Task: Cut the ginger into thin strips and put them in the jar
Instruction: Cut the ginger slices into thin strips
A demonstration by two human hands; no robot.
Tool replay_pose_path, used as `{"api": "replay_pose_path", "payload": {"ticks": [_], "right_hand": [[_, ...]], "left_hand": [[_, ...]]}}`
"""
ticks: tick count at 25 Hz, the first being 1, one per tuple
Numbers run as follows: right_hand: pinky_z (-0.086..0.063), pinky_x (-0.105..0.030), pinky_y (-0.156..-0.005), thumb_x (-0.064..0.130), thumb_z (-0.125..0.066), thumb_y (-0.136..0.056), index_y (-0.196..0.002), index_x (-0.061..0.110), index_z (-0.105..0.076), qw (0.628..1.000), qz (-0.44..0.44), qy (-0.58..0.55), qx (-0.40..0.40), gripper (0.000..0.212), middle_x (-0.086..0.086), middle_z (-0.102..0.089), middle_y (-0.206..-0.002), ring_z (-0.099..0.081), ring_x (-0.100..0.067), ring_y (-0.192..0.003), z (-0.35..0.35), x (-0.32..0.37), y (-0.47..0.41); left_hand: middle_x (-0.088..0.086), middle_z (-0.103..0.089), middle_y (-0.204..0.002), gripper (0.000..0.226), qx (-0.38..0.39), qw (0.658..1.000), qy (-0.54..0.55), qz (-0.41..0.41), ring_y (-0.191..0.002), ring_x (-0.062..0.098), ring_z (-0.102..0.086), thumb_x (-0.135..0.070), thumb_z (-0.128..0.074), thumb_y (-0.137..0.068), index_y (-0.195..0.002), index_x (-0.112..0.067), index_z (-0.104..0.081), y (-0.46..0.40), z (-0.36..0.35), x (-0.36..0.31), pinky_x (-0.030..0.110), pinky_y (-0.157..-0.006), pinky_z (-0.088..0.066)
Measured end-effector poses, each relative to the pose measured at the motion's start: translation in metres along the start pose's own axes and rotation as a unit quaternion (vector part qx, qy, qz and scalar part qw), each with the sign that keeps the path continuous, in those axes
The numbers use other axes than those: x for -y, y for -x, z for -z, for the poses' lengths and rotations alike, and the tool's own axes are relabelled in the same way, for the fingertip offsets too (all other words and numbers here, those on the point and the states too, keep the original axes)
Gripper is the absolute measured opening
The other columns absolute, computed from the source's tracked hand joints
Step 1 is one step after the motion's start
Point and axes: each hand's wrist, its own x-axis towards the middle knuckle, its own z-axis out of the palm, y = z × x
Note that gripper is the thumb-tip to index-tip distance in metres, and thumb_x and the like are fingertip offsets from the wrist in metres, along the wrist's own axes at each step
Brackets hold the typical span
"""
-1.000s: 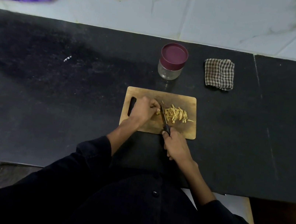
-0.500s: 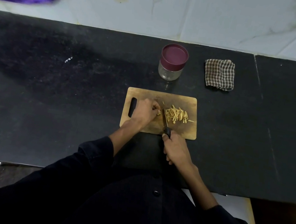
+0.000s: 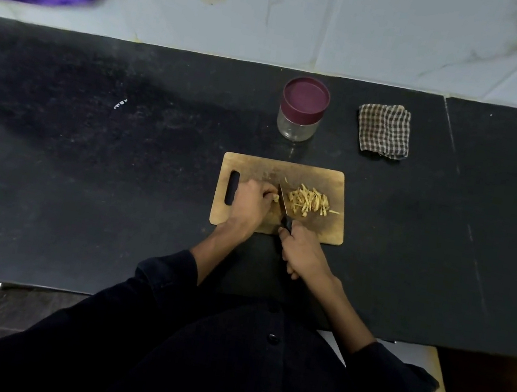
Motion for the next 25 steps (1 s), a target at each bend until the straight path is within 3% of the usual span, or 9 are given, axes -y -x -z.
{"api": "replay_pose_path", "payload": {"ticks": [8,15,17,20,25], "right_hand": [[-0.043,-0.026,-0.035,0.029,-0.038,-0.105,-0.111,0.009,-0.049,0.999,0.003,-0.038,-0.019,0.024,-0.015,-0.063,-0.079,-0.057,-0.02,-0.043,0.0,-0.011,0.002],[-0.044,-0.026,-0.036,0.031,-0.038,-0.105,-0.11,0.015,-0.048,0.999,-0.003,-0.035,-0.002,0.02,-0.012,-0.062,-0.086,-0.059,-0.018,-0.049,-0.009,-0.015,0.011],[-0.051,-0.033,-0.045,0.032,-0.038,-0.105,-0.108,0.016,-0.048,1.0,0.014,-0.022,-0.018,0.019,-0.012,-0.063,-0.087,-0.062,-0.021,-0.058,-0.011,-0.015,0.01],[-0.057,-0.049,-0.069,0.033,-0.039,-0.104,-0.108,0.014,-0.047,0.998,0.036,0.015,-0.047,0.021,-0.018,-0.065,-0.095,-0.065,-0.036,-0.079,-0.01,-0.013,0.005],[-0.056,-0.05,-0.072,0.032,-0.039,-0.104,-0.109,0.012,-0.048,0.998,0.035,0.021,-0.045,0.022,-0.019,-0.065,-0.098,-0.063,-0.035,-0.082,-0.01,-0.009,0.001]], "left_hand": [[0.004,-0.071,-0.11,0.028,0.015,1.0,-0.011,-0.006,-0.101,0.013,-0.066,-0.001,-0.064,-0.086,-0.113,-0.009,-0.069,0.0,0.001,0.005,0.024,-0.092,-0.051],[0.003,-0.073,-0.101,0.022,0.01,1.0,-0.001,-0.016,-0.091,0.01,-0.066,-0.004,-0.066,-0.086,-0.106,-0.011,-0.073,0.003,-0.001,0.004,0.028,-0.088,-0.054],[0.003,-0.073,-0.098,0.02,0.01,1.0,-0.003,-0.017,-0.089,0.01,-0.066,-0.004,-0.066,-0.087,-0.103,-0.011,-0.073,0.004,0.0,0.004,0.028,-0.087,-0.053],[0.003,-0.073,-0.099,0.02,0.012,1.0,-0.007,-0.015,-0.09,0.011,-0.066,-0.004,-0.065,-0.087,-0.104,-0.01,-0.073,0.003,0.0,0.004,0.028,-0.087,-0.053],[0.004,-0.073,-0.1,0.02,0.013,0.999,-0.023,-0.019,-0.092,0.013,-0.066,-0.004,-0.065,-0.087,-0.104,-0.01,-0.073,0.001,-0.001,0.005,0.028,-0.088,-0.053]]}}
